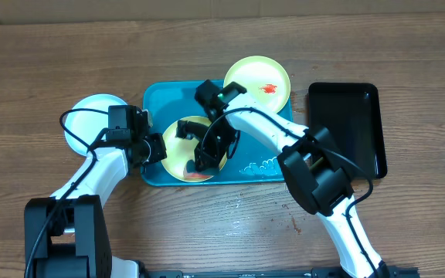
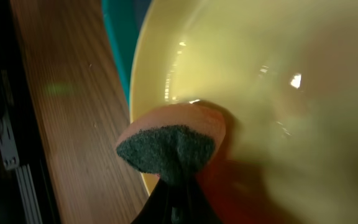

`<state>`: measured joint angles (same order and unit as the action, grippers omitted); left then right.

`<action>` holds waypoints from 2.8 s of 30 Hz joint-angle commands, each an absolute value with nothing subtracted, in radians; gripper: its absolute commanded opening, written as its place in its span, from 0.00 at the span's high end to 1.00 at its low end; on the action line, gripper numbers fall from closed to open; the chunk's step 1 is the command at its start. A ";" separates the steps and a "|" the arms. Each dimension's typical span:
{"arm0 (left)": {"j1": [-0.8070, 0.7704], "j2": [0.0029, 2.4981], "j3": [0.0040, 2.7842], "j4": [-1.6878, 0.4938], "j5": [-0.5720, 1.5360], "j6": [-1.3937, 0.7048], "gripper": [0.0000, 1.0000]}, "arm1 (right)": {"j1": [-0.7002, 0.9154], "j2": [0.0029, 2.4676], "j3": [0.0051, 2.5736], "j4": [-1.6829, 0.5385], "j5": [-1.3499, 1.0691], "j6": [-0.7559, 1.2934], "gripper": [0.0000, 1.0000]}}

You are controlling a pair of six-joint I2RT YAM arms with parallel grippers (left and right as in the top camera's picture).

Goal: Clean dirty plates on tray and stack at the side
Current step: 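Scrub the yellow plate's upper edge with the sponge in the right gripper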

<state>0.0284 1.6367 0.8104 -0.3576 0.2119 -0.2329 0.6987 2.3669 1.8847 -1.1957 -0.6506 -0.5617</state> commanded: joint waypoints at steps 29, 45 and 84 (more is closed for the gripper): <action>0.046 1.642 0.808 -0.370 0.131 -0.224 0.96 | 0.679 2.384 1.890 -0.962 -0.010 -0.475 0.96; 0.046 1.642 0.808 -0.388 0.135 -0.219 0.96 | 0.679 2.384 1.893 -0.759 0.156 0.175 0.96; 0.011 1.642 0.808 -0.399 0.237 -0.173 0.96 | 0.673 2.385 1.880 -0.787 -0.377 0.004 0.86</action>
